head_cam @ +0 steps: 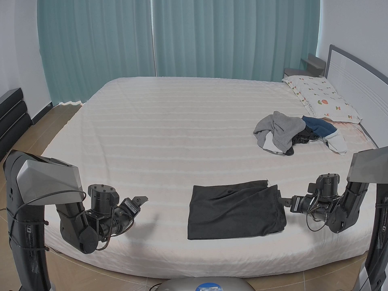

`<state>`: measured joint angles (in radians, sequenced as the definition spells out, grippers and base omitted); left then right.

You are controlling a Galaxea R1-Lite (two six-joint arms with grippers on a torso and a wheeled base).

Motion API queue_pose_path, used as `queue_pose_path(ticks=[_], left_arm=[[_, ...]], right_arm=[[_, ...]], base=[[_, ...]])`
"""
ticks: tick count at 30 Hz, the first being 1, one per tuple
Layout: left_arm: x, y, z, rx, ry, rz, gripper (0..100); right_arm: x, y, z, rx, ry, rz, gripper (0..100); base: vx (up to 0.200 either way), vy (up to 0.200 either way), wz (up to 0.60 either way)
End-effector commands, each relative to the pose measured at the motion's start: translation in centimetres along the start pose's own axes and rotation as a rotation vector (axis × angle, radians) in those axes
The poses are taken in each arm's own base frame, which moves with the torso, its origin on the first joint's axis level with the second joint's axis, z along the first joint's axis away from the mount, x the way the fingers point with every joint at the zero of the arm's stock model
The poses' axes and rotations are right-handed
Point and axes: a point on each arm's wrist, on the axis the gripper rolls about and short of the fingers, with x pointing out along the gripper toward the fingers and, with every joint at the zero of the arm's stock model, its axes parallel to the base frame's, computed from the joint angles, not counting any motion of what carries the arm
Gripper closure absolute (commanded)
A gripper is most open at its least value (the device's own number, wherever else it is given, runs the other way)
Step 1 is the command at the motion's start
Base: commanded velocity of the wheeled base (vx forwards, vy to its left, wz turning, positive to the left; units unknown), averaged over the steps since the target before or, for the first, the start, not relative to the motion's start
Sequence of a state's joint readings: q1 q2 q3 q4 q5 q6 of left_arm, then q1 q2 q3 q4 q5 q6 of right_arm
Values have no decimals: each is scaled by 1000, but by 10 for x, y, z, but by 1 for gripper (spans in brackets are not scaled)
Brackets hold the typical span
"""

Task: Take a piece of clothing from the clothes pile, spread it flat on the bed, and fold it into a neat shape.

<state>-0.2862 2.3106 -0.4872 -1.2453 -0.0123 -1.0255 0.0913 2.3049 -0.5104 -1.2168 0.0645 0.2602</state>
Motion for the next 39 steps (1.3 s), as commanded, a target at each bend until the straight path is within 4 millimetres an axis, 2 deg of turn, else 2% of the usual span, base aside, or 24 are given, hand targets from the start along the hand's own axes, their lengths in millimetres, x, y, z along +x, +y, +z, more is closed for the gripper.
queue_pose_path(ticks=[1,8,22,23,34,39], left_arm=[[0,0,1,-4,-4,-1,0],[0,0,0,0,-3,2,0],[2,1,-1,7,-22,16,0],[2,1,-1,7,-22,16,0],[2,1,-1,7,-22,16,0],[2,1,-1,7,-22,16,0]], right_arm=[[24,15,10,141,-50,81,0],[54,23,3,274,-40,121,0],[58,23,-2,306,-4,157,0],[58,23,-2,306,-5,157,100],[61,2,16,358,-73,124,100],[64,0,19,394,-84,127,100]], base=[[200,0,0],[143,0,0],[0,0,0],[0,0,0],[0,0,0],[0,0,0]])
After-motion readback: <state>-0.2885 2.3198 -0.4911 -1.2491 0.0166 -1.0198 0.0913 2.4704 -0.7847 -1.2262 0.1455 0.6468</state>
